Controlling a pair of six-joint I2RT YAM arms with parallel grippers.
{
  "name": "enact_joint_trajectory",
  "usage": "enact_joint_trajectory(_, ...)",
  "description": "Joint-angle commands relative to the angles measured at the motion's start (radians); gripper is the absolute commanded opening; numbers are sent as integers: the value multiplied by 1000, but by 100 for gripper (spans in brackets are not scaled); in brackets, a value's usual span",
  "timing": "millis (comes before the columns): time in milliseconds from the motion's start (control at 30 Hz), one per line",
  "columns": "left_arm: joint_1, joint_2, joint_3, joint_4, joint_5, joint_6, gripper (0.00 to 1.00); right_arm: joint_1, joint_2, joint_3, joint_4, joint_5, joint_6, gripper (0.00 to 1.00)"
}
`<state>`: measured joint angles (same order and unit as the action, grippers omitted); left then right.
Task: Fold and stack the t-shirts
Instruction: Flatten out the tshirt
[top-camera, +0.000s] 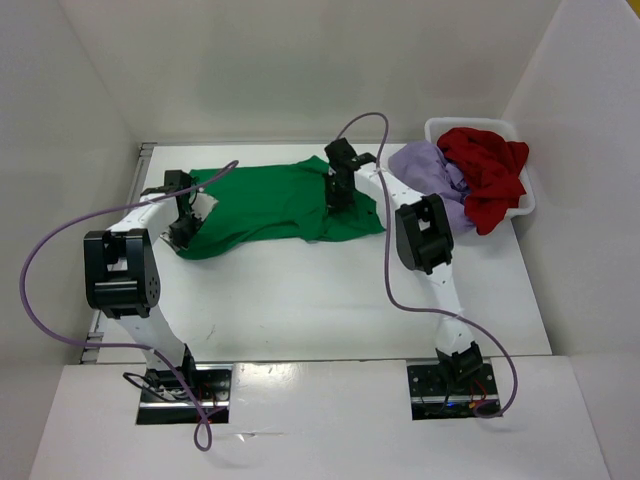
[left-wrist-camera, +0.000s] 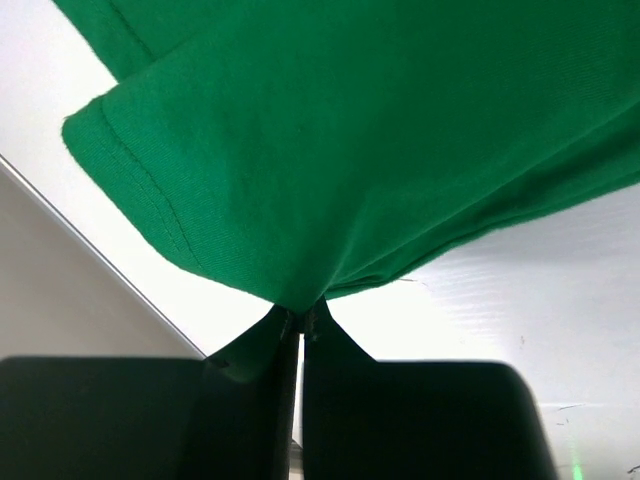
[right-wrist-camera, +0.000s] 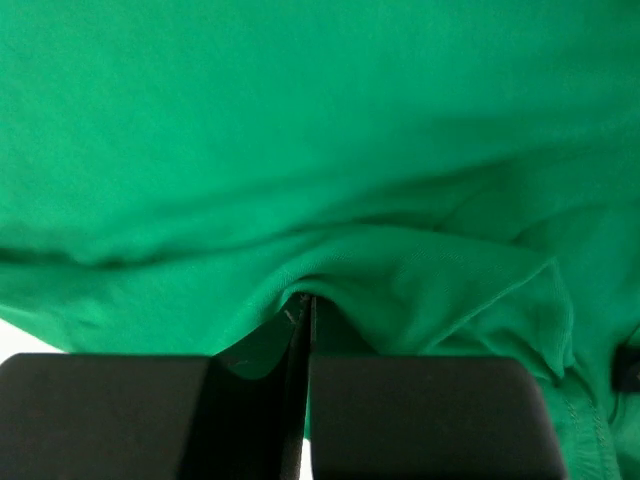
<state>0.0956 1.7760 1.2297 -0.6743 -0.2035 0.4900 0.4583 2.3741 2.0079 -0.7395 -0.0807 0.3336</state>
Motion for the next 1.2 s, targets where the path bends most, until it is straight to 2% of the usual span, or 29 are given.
enact_joint_trajectory(0,0,-10,-15,-5,-16,-18,0,-3,43,219,-43,18,-13,0)
enact_joint_trajectory(133,0,11,-24,-5,-27,-27,0,-3,195,454,-188,30,-27,0)
enact_joint_trajectory(200,0,11,-13,-5,-27,-27,0,-3,315,679,-269,21,-39,0)
enact_joint_trajectory(233,0,11,-13,-5,-27,-27,0,-3,335,719,-265,10,-39,0)
enact_joint_trajectory(333,0,20,-4,-5,-36,-27,0,-3,312,719,-227,-17,-28,11)
enact_joint_trajectory(433,0,20,-4,-5,-36,-27,0,-3,312,743,-245,-17,-19,12)
enact_joint_trajectory(500,0,20,-4,-5,-36,-27,0,-3,257,743,-302,1,-31,15)
enact_joint_trajectory(600,0,20,-13,-5,-36,-27,0,8,108,555,-327,109,-74,30)
enact_joint_trajectory(700,0,11,-13,4,-27,-27,0,8,-96,317,-241,141,-93,32)
enact_joint_trajectory(733,0,11,-24,4,-17,-27,0,8,-152,108,-186,141,-93,32)
enact_joint_trajectory(833,0,11,-24,4,-8,-36,0,-30,-300,-184,-14,61,-71,34)
enact_joint_trajectory(933,0,20,-24,4,4,-36,0,-30,-300,-239,49,39,-59,40)
enact_joint_trajectory(1167,0,19,-24,4,13,-36,0,-30,-168,-186,100,15,-22,38)
